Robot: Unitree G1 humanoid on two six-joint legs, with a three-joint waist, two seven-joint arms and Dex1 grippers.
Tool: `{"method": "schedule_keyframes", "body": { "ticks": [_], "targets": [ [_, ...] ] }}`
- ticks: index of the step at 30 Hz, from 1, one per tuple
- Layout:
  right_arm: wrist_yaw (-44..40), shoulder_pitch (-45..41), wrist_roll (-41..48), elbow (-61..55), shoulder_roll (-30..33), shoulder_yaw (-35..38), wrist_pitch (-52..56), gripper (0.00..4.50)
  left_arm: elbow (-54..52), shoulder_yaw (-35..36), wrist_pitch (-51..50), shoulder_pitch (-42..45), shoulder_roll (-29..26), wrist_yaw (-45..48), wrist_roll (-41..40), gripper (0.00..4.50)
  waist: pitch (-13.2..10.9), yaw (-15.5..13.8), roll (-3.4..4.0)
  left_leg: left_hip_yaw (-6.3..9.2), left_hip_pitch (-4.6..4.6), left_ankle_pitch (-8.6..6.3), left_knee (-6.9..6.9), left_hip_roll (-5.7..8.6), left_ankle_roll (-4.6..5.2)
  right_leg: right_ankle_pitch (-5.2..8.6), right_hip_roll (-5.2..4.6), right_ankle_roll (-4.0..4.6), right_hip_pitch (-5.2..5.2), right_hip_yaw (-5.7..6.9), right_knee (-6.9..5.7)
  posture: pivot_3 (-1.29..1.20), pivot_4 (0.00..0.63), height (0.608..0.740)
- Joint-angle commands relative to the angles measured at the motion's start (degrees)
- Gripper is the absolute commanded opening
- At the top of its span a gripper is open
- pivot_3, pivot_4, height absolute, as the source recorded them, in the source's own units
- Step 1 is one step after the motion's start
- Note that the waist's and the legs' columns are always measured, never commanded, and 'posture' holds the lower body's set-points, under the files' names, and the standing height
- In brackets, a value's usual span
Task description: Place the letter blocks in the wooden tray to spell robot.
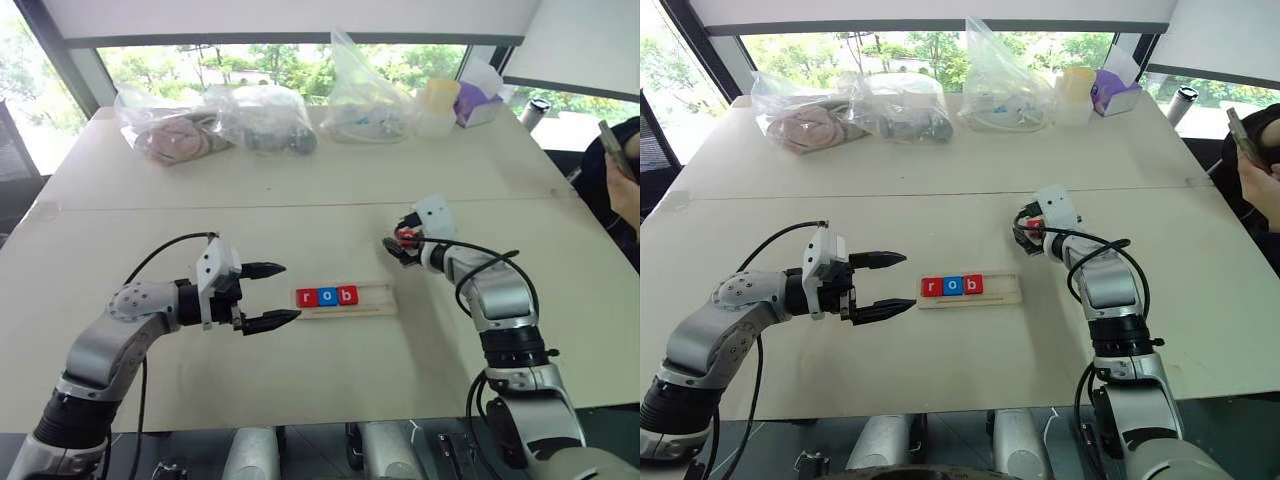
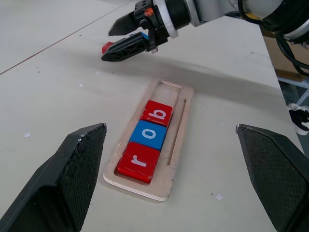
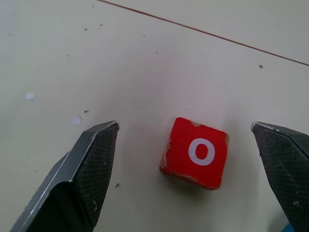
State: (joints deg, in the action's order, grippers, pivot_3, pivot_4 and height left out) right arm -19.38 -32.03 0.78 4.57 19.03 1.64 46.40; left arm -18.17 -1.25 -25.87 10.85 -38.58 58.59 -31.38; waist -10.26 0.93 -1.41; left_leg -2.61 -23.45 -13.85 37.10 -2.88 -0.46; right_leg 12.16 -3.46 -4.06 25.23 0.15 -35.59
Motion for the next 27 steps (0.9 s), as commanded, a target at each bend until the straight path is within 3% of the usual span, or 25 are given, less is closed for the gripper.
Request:
{"method": "schedule_keyframes", "body": {
  "ticks": [1, 8, 11, 15, 19, 27],
  "targets": [
    [3.53, -0.75, 0.21, -1.69, -1.29, 1.76, 1.99, 4.45, -0.48, 0.23, 1.13, 0.61, 0.00, 0.47, 0.31, 4.50, 0.00, 0.01, 0.00, 0.00, 0.00, 0.00, 0.00, 0.00, 0.00, 0.00, 0.00, 0.00, 0.00, 0.00, 0.01, 0.00, 0.150, 0.740],
    [6.72, -1.58, 2.80, 0.87, -4.04, 5.04, 6.45, 4.45, -0.13, 0.24, 1.40, 0.80, 0.42, 0.28, 0.87, 4.50, 0.00, 0.02, 0.00, 0.00, 0.00, 0.00, 0.00, 0.00, 0.00, 0.00, 0.00, 0.00, -0.01, 0.00, 0.01, 0.00, 0.150, 0.740],
    [7.76, -1.96, 3.95, 0.64, -4.86, 6.39, 8.57, 3.18, 0.02, 0.25, 1.43, 0.93, 0.63, 0.18, 1.09, 4.50, 0.01, 0.00, 0.01, 0.01, 0.00, 0.00, 0.00, 0.00, 0.00, 0.00, 0.00, 0.00, -0.02, 0.00, 0.01, 0.00, 0.150, 0.740],
    [9.04, -1.84, 5.30, -1.68, -5.41, 7.84, 11.66, 1.16, 0.42, 0.05, 1.72, 1.01, 1.03, -0.07, 1.41, 4.50, 0.01, -0.05, 0.01, 0.01, 0.00, 0.00, -0.01, 0.00, 0.00, 0.00, 0.00, 0.00, -0.03, 0.00, 0.03, 0.00, 0.150, 0.740],
    [10.61, 0.78, 5.92, -9.36, -4.70, 9.17, 17.50, 1.18, 1.35, -0.33, 1.59, 2.01, 1.72, 0.02, 1.72, 4.50, 0.01, -0.26, 0.01, 0.03, 0.00, 0.00, -0.04, 0.00, 0.00, 0.01, 0.01, -0.01, -0.01, 0.00, 0.03, 0.00, 0.150, 0.740],
    [10.35, 18.62, 8.51, -38.88, -4.21, 10.90, 36.15, 1.18, 1.30, -0.62, 0.89, 2.69, 2.42, 0.14, 1.87, 4.50, 0.03, -0.26, 0.01, 0.08, -0.05, -0.01, -0.13, 0.01, 0.01, 0.08, 0.00, -0.10, -0.01, 0.01, 0.09, 0.00, 0.150, 0.740]
  ]
}}
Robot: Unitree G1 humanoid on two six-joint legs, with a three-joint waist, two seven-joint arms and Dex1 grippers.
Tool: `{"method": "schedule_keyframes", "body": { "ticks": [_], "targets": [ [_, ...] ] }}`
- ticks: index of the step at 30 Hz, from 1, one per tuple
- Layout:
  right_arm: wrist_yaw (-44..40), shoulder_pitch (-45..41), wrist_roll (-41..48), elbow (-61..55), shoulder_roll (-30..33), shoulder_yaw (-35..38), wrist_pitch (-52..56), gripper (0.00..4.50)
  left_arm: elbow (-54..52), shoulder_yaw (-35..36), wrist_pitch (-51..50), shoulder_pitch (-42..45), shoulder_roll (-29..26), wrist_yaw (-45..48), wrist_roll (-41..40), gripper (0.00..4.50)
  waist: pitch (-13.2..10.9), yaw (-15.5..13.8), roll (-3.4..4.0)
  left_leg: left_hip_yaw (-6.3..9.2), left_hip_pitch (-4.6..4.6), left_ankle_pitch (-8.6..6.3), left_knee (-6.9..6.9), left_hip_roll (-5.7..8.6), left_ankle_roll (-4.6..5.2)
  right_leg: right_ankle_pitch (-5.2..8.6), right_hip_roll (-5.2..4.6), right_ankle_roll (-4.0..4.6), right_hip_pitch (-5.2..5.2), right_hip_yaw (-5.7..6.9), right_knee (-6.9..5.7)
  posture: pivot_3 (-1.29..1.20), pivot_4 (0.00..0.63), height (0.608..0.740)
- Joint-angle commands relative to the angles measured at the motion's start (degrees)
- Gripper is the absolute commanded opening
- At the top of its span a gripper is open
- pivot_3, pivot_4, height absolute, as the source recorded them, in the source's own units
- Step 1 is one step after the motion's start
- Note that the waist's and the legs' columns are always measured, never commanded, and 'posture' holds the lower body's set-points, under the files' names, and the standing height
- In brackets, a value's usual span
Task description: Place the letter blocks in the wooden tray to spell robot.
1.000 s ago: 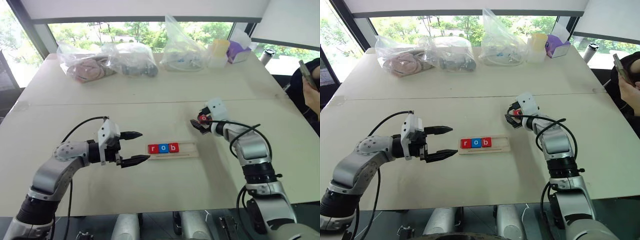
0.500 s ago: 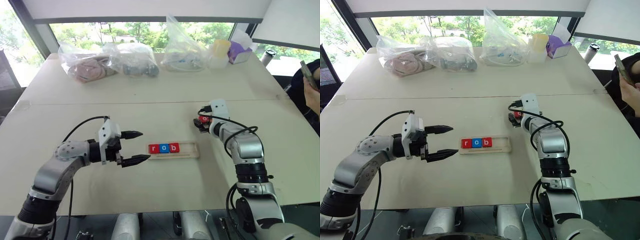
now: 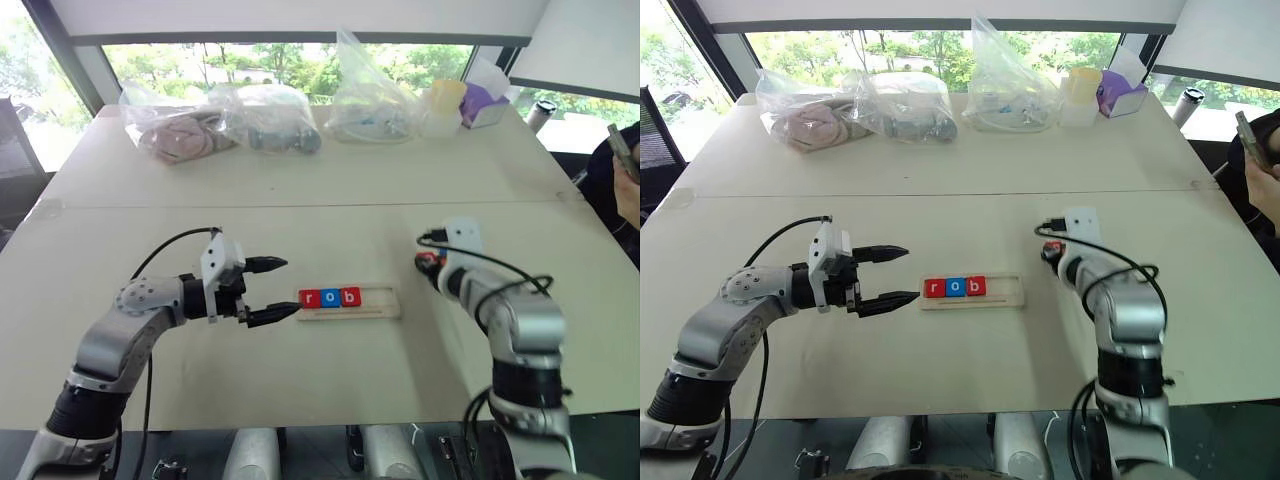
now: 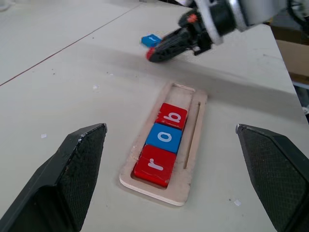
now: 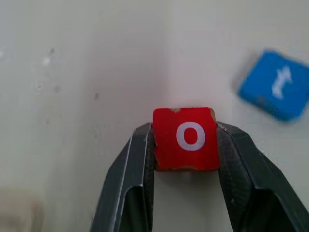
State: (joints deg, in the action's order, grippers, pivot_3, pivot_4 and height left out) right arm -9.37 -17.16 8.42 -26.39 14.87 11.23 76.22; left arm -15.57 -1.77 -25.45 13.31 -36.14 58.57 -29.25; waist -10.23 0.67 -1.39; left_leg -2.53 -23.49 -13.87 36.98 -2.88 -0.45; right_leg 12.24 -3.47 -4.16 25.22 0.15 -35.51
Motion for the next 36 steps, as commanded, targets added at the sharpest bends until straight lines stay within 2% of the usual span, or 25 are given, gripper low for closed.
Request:
{"method": "schedule_keyframes", "body": {
  "ticks": [1, 5, 13, 15, 17, 20, 24, 27, 32, 36],
  "targets": [
    [0.50, 4.80, 0.91, -9.74, -0.35, 1.52, 7.58, 1.18, -1.40, -0.10, 0.40, 0.18, 0.00, 0.17, -0.28, 4.50, 0.00, 0.07, 0.00, 0.01, 0.00, 0.00, 0.00, 0.00, 0.00, 0.00, 0.00, 0.00, 0.00, 0.00, 0.00, 0.00, 0.150, 0.740],
    [2.07, 7.60, 0.09, -14.73, -2.94, 3.35, 12.18, 1.18, -1.55, -0.20, 0.15, 0.15, -0.14, 0.33, -0.31, 4.50, 0.00, 0.20, 0.00, 0.01, 0.05, 0.00, 0.04, -0.01, -0.01, -0.01, -0.01, 0.02, 0.00, 0.01, 0.03, 0.00, 0.150, 0.740],
    [3.31, 7.92, -0.38, -16.98, -6.48, 3.95, 15.97, 1.18, -0.87, -0.58, -0.08, 1.55, -0.01, 0.24, 0.05, 4.50, 0.01, 0.11, -0.02, 0.03, -0.01, -0.01, 0.01, -0.02, -0.02, -0.07, -0.06, 0.12, -0.01, 0.05, 0.20, 0.00, 0.150, 0.740],
    [2.77, 7.97, -0.01, -16.77, -5.66, 3.37, 15.07, 2.21, -0.97, -0.58, -0.08, 1.59, 0.02, 0.10, 0.07, 4.50, 0.01, 0.16, -0.02, 0.02, -0.02, -0.01, -0.01, -0.01, -0.02, -0.07, -0.06, 0.12, -0.01, 0.05, 0.25, 0.00, 0.150, 0.740],
    [0.76, 8.22, 1.01, -16.54, -1.86, 1.63, 13.21, 3.00, -1.29, -0.43, -0.32, 1.52, 0.05, -0.15, -0.17, 4.50, 0.01, 0.21, -0.01, 0.01, -0.02, -0.01, -0.03, -0.01, -0.02, -0.07, -0.06, 0.12, -0.01, 0.05, 0.27, 0.00, 0.150, 0.740],
    [-6.93, 9.45, 2.64, -15.75, 11.03, -3.77, 2.86, 4.44, -1.64, -0.38, -0.48, 1.44, -0.01, -0.39, -0.29, 4.50, -0.04, 0.09, 0.05, -0.01, -0.04, -0.01, 0.00, 0.04, -0.02, -0.06, -0.15, 0.12, 0.00, 0.05, 0.31, 0.00, 0.150, 0.740],
    [-20.75, 9.84, 5.40, -10.61, 24.16, -5.58, -13.76, 4.44, -1.48, -0.45, -0.29, 1.55, 0.10, -0.50, -0.15, 4.50, -0.09, 0.34, 0.03, -0.09, -0.07, -0.01, 0.03, 0.07, -0.02, 0.07, -0.19, -0.09, -0.03, 0.03, 0.45, 0.00, 0.150, 0.740],
    [-35.70, 11.79, 6.31, -4.44, 33.31, -6.23, -31.89, 4.44, -1.58, -0.69, -0.10, 1.55, 0.46, -0.82, 0.03, 4.50, -0.10, 0.20, 0.02, -0.07, -0.07, -0.02, 0.01, 0.05, -0.02, 0.08, -0.10, -0.12, -0.02, 0.03, 0.42, 0.00, 0.150, 0.740],
    [-50.34, 10.88, 3.90, 9.74, 41.86, -9.66, -51.28, 4.44, -1.80, -1.14, 0.13, 1.58, 1.18, -1.52, 0.28, 4.50, -0.11, 0.00, 0.00, -0.02, -0.07, -0.04, -0.03, 0.03, 0.04, 0.10, -0.02, -0.15, -0.02, 0.04, 0.40, 0.00, 0.150, 0.740],
    [-57.68, 6.23, 3.09, 21.29, 42.98, -12.61, -61.11, 4.44, -2.15, -1.16, 0.22, 1.45, 1.42, -2.09, 0.41, 4.50, -0.13, 0.13, -0.03, -0.06, -0.07, -0.04, 0.08, 0.04, 0.04, 0.10, -0.04, -0.15, -0.05, 0.02, 0.40, 0.00, 0.150, 0.740]
  ]
}}
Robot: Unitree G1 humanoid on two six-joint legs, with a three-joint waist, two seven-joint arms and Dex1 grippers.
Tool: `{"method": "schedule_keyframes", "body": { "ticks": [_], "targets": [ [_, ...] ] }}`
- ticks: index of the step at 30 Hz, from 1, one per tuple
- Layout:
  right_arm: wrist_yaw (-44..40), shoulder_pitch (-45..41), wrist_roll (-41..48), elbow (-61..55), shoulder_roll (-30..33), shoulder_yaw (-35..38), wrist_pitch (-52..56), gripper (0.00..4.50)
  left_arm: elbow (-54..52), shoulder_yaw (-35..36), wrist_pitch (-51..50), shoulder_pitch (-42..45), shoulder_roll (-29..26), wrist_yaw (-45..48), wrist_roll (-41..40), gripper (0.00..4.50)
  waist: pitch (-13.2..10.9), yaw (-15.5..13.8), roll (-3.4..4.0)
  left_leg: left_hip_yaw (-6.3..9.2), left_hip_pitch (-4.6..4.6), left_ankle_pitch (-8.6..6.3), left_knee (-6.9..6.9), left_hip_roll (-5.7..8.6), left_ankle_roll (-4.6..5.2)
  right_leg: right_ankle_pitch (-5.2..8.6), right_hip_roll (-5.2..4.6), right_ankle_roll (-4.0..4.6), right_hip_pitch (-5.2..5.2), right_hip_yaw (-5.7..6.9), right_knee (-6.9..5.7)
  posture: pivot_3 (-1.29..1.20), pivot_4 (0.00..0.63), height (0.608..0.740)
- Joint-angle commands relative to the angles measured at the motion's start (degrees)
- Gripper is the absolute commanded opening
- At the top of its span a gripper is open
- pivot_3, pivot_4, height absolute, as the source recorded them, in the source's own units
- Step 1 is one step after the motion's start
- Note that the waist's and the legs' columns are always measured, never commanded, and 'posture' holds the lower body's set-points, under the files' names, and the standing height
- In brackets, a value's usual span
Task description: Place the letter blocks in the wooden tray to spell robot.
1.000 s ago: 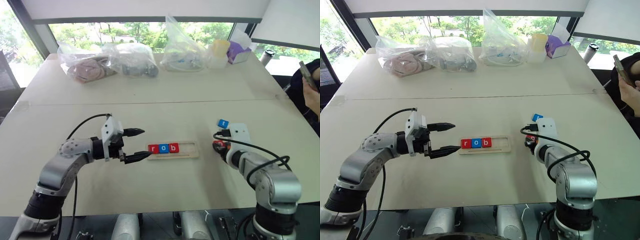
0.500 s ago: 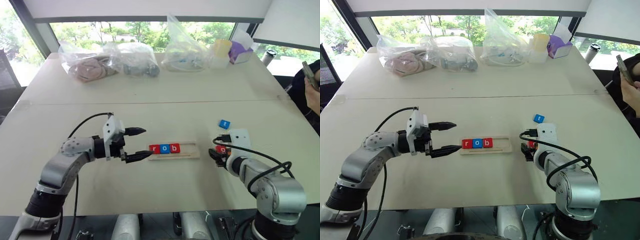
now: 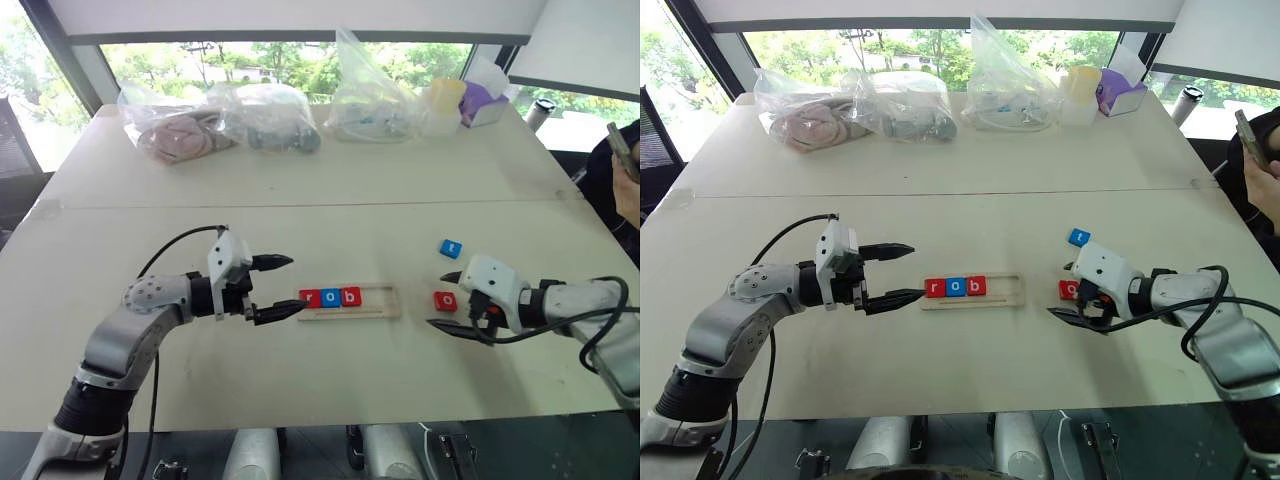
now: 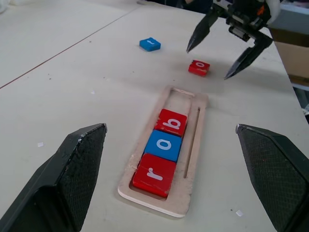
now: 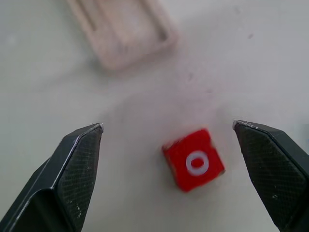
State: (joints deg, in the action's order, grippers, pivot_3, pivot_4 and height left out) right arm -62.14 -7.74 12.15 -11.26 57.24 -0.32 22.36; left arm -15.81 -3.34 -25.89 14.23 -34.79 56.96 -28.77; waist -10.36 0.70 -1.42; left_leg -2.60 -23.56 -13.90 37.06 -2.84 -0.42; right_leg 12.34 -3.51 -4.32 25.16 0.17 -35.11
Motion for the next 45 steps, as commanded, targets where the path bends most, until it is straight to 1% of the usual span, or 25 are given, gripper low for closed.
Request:
{"method": "schedule_keyframes", "body": {
  "ticks": [1, 4, 10, 15, 18, 22, 23, 25, 31, 34, 39, 42, 45],
  "targets": [
    [-6.50, -4.59, -1.10, 9.16, 0.53, -1.86, -9.49, 4.44, -2.06, 0.51, 0.69, 0.41, 0.05, -0.61, -0.03, 4.50, -0.01, 0.14, 0.00, 0.00, 0.01, 0.00, 0.02, 0.00, 0.00, 0.00, 0.01, 0.00, -0.01, 0.00, 0.00, 0.00, 0.150, 0.740],
    [-9.74, -8.62, -1.44, 16.29, -0.66, -3.55, -12.77, 4.44, -2.55, 0.81, 0.66, -0.02, -0.04, -1.07, -0.08, 4.50, -0.01, 0.08, 0.01, 0.00, 0.03, 0.00, 0.04, 0.00, 0.00, -0.01, 0.01, 0.01, -0.01, -0.01, -0.05, 0.00, 0.150, 0.740],
    [-12.58, -13.92, -4.22, 27.44, -2.53, -6.13, -17.99, 4.44, -3.66, 1.06, 0.34, -0.94, -0.20, -1.93, -0.26, 4.50, -0.01, -0.05, 0.01, 0.00, 0.04, 0.00, 0.00, 0.00, 0.00, -0.13, 0.03, 0.21, -0.01, -0.01, -0.10, 0.00, 0.150, 0.740],
    [-14.63, -16.24, -4.73, 32.23, -4.14, -6.98, -19.28, 4.44, -3.41, 1.34, 0.43, -0.86, -0.64, -1.93, -0.38, 4.50, -0.01, -0.05, 0.01, 0.00, 0.06, 0.01, 0.06, 0.00, 0.00, -0.14, 0.03, 0.21, -0.07, -0.01, -0.10, 0.00, 0.150, 0.740],
    [-14.58, -16.84, -5.53, 33.76, -4.71, -7.05, -20.85, 3.60, -3.23, 1.35, 0.54, -0.73, -0.74, -2.03, -0.27, 4.50, -0.01, -0.03, 0.01, 0.01, 0.17, 0.01, 0.10, 0.00, 0.00, -0.14, 0.03, 0.21, -0.20, -0.01, -0.10, 0.00, 0.150, 0.740],
    [-13.64, -17.13, -4.75, 33.02, -5.46, -6.06, -21.05, 1.53, -3.29, 1.35, 0.75, -1.02, -0.78, -2.17, -0.28, 4.50, 0.00, -0.02, 0.01, 0.01, 0.20, 0.01, 0.11, 0.00, -0.01, -0.14, 0.03, 0.21, -0.24, -0.01, -0.10, 0.00, 0.150, 0.740],
    [-13.17, -17.39, -4.49, 32.91, -5.75, -5.74, -20.61, 1.16, -3.30, 1.33, 0.81, -1.11, -0.79, -2.19, -0.28, 4.50, 0.00, 0.05, 0.01, 0.01, 0.19, 0.01, 0.11, 0.00, -0.01, -0.15, 0.03, 0.21, -0.24, -0.01, -0.10, 0.00, 0.150, 0.740],
    [-12.94, -17.95, -3.84, 31.40, -6.10, -5.32, -19.44, 1.13, -3.30, 1.23, 0.84, -1.17, -0.75, -2.21, -0.29, 4.50, 0.00, 0.13, 0.01, 0.01, 0.20, 0.01, 0.11, 0.00, -0.01, -0.16, 0.03, 0.21, -0.24, -0.02, -0.11, 0.00, 0.150, 0.740],
    [-14.30, -18.92, -1.67, 21.68, -7.27, -5.92, -14.27, 1.13, -2.81, 1.06, 0.96, -0.86, -0.66, -1.95, -0.32, 4.50, -0.01, 0.00, 0.05, 0.02, 0.20, 0.01, 0.09, 0.00, -0.01, -0.16, 0.04, 0.21, -0.19, -0.02, -0.21, 0.00, 0.150, 0.740],
    [-13.88, -21.14, -1.71, 16.42, -10.45, -8.53, -11.77, 1.13, -2.89, 0.57, 1.19, -0.78, -0.66, -1.26, -0.35, 4.50, -0.01, 0.14, 0.05, 0.02, 0.21, 0.01, 0.09, -0.01, -0.01, -0.16, 0.05, 0.21, -0.19, -0.02, -0.22, 0.00, 0.150, 0.740],
    [-13.71, -22.60, -3.83, 16.09, -13.44, -12.01, -11.93, 1.13, -3.27, -0.07, 1.76, -1.08, -1.27, 0.13, 0.17, 4.50, -0.01, -0.33, 0.04, 0.06, 0.18, 0.01, 0.10, -0.01, -0.01, -0.16, 0.06, 0.21, -0.18, -0.01, -0.26, 0.00, 0.150, 0.740],
    [-13.05, -23.74, -4.89, 16.95, -15.63, -13.99, -12.19, 1.13, -4.29, 0.13, 1.58, -1.95, -1.56, 0.45, -0.17, 4.50, -0.01, -0.10, 0.04, 0.01, 0.16, 0.02, 0.11, 0.01, -0.01, -0.16, 0.00, 0.21, -0.19, -0.01, -0.20, 0.00, 0.150, 0.740],
    [-13.41, -24.09, -5.92, 17.99, -15.87, -14.91, -13.22, 1.13, -5.05, 0.44, 1.33, -2.52, -1.67, 0.66, -0.53, 4.50, -0.01, -0.08, 0.04, 0.00, 0.16, 0.01, 0.10, 0.01, -0.01, -0.16, -0.01, 0.21, -0.18, -0.01, -0.20, 0.00, 0.150, 0.740]
  ]
}}
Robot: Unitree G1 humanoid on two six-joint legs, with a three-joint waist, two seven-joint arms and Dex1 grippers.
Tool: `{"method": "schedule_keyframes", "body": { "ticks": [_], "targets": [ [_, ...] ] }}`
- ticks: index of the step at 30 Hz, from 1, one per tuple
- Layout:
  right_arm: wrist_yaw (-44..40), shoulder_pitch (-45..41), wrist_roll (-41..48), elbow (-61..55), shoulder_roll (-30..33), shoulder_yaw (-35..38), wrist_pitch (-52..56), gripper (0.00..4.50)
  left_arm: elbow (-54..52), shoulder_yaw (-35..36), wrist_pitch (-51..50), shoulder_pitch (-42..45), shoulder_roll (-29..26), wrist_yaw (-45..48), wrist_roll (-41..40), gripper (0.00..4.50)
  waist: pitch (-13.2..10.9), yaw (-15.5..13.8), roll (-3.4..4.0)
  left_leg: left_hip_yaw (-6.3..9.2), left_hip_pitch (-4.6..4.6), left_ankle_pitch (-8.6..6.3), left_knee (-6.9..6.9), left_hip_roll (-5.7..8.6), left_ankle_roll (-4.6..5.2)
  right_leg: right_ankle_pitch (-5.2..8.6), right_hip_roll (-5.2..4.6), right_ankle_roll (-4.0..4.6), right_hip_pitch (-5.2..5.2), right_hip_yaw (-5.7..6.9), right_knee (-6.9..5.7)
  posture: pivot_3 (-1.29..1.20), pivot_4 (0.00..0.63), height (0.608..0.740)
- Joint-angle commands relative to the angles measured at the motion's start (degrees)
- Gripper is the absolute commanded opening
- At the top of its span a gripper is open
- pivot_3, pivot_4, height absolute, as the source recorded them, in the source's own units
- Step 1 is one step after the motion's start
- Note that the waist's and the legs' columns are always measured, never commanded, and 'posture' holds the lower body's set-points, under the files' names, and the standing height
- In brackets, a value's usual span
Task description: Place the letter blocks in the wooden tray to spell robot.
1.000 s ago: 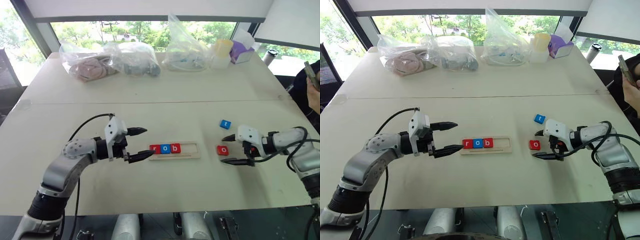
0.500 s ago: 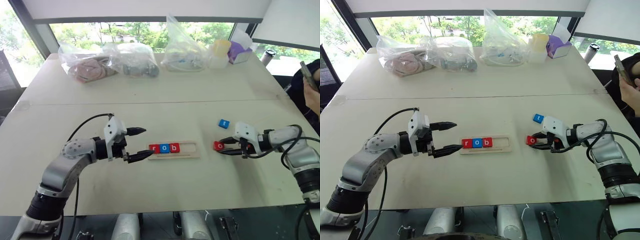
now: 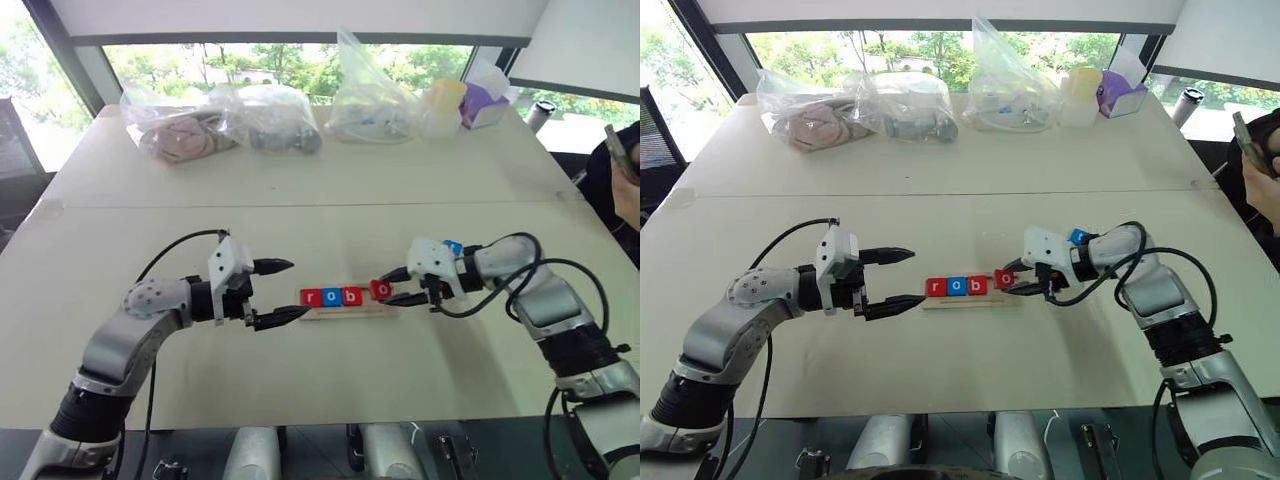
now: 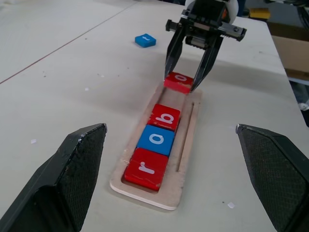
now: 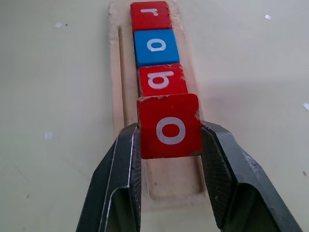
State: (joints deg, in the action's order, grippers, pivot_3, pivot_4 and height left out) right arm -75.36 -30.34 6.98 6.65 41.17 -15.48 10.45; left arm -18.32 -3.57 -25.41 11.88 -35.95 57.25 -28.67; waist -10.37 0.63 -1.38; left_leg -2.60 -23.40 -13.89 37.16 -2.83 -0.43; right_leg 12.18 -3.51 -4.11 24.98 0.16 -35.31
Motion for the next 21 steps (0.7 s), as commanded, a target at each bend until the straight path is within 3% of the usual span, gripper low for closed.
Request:
{"method": "schedule_keyframes", "body": {
  "ticks": [1, 21],
  "targets": [
    [-0.36, -1.61, -1.07, 0.46, 0.35, -0.01, -1.72, 1.13, -2.84, 0.70, 0.77, -0.44, -0.68, 0.66, -0.77, 4.50, 0.00, -0.06, 0.00, 0.00, 0.00, 0.00, 0.00, 0.00, 0.00, 0.00, 0.01, 0.00, 0.00, 0.00, -0.01, 0.00, 0.150, 0.740],
    [-0.72, -2.76, -2.81, 2.89, -0.63, -1.26, -3.54, 1.13, -2.24, 0.13, 1.53, -0.68, -0.10, 1.20, 0.32, 4.50, 0.00, -0.01, 0.00, 0.02, 0.02, 0.00, 0.01, -0.01, 0.00, 0.00, 0.04, 0.00, 0.00, 0.00, -0.05, 0.00, 0.150, 0.740]
  ]
}}
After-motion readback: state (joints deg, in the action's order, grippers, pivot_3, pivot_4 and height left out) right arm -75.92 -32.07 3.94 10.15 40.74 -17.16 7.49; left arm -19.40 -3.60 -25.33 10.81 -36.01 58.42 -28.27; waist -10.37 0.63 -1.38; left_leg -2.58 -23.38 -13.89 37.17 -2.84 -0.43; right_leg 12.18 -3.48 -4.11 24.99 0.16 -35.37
